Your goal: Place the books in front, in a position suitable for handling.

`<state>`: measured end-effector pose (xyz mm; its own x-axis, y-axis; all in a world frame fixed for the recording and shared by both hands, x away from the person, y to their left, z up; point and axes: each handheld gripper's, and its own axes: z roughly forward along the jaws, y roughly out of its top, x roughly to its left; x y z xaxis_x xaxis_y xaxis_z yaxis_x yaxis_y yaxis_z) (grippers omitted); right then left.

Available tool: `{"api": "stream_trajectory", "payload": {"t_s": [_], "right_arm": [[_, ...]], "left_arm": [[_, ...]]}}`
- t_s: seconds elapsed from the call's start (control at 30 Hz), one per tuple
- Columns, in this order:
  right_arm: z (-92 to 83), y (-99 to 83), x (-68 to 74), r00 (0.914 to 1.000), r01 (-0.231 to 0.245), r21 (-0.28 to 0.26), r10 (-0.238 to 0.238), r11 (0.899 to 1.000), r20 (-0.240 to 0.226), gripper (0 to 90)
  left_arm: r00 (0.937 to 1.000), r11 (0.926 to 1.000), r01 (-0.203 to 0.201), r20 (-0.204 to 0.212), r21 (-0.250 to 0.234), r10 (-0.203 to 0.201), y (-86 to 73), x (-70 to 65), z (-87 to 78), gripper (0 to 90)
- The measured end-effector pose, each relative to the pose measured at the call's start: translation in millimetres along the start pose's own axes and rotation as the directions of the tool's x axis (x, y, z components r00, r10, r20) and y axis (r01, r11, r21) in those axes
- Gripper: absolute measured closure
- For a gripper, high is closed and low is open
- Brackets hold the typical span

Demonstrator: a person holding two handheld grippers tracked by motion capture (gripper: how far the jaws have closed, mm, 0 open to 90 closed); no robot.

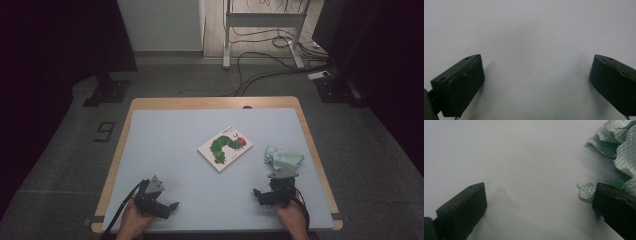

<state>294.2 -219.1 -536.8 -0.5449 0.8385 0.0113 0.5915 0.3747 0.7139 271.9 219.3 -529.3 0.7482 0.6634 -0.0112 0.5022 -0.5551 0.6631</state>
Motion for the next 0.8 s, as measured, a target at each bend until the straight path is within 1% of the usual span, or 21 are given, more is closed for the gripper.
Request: {"api": "stream_trajectory", "payload": {"t_s": [0.37, 0.6, 0.8], "right_arm": [[0.0, -0.1, 0.1, 1.0000, 0.001, -0.001, -0.001, 1.000, 0.000, 0.0], [0.0, 0.1, 0.0, 1.0000, -0.001, -0.001, 0.001, 1.000, 0.000, 0.0], [0.0, 0.3, -0.1, 1.0000, -0.003, 0.001, 0.003, 1.000, -0.001, 0.0]], "left_arm": [[1.0000, 1.0000, -0.001, -0.003, -0.001, 0.001, -0.3, -0.3, 0.0, 0.0], [0.9999, 0.9999, 0.011, -0.009, -0.001, -0.011, 0.0, -0.7, 0.3, 0.0], [0.9998, 0.9999, 0.013, -0.013, 0.002, -0.013, 0.6, -1.2, 0.4, 0.0]]}}
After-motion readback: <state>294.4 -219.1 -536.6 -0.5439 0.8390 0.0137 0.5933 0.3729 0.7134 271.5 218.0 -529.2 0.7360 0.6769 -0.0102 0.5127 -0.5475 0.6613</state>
